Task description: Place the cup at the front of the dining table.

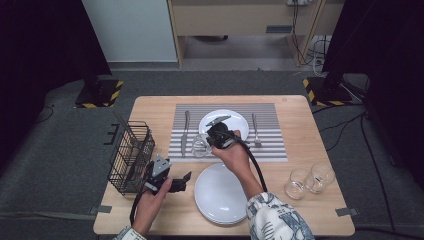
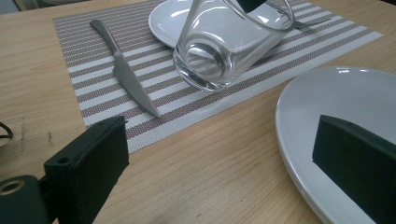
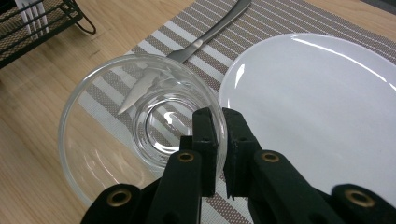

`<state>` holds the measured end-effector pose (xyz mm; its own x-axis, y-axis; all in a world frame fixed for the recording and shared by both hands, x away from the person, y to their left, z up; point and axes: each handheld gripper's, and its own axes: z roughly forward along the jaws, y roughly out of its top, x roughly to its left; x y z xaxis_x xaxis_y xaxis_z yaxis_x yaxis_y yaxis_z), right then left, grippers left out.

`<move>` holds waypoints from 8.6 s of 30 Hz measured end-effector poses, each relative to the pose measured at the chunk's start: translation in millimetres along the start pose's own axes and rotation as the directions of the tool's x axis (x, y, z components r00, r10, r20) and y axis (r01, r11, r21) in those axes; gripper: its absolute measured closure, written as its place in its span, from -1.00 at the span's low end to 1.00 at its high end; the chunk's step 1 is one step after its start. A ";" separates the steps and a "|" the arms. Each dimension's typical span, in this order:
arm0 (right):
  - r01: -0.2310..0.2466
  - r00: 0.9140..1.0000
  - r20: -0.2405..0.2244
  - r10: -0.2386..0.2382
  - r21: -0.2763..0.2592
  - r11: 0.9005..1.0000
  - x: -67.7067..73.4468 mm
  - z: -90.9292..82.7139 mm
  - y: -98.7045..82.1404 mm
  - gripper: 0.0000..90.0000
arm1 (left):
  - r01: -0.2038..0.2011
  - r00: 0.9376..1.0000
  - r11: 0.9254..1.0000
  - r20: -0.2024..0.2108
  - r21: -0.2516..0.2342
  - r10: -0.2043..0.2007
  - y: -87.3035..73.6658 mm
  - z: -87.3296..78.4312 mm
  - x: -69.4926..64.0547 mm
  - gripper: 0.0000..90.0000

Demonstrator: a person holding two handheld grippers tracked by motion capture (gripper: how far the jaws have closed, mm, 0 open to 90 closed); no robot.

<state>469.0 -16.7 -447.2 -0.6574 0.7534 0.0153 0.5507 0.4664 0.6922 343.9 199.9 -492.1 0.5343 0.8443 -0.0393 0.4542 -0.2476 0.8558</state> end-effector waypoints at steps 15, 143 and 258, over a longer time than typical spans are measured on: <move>0.000 1.000 0.005 0.000 0.021 1.000 0.9 7.6 -3.4 0.89 | -0.003 1.000 1.000 0.001 0.001 0.003 0.2 0.2 -0.3 -0.93; -0.127 0.992 0.000 0.128 -0.124 0.984 -14.8 15.3 -6.9 0.42 | -0.017 1.000 1.000 0.006 0.004 0.017 0.7 0.8 -2.6 -0.93; -0.231 0.969 0.001 0.246 -0.335 0.913 -41.7 -61.9 -20.2 -0.91 | -0.025 1.000 1.000 0.007 0.008 0.025 0.7 0.8 -4.0 -0.93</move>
<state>453.4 -86.2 -417.1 -0.5011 0.8455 0.1844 0.4828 0.0963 0.8704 342.7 196.0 -491.7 0.5503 0.8347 -0.0215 0.4466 -0.2724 0.8523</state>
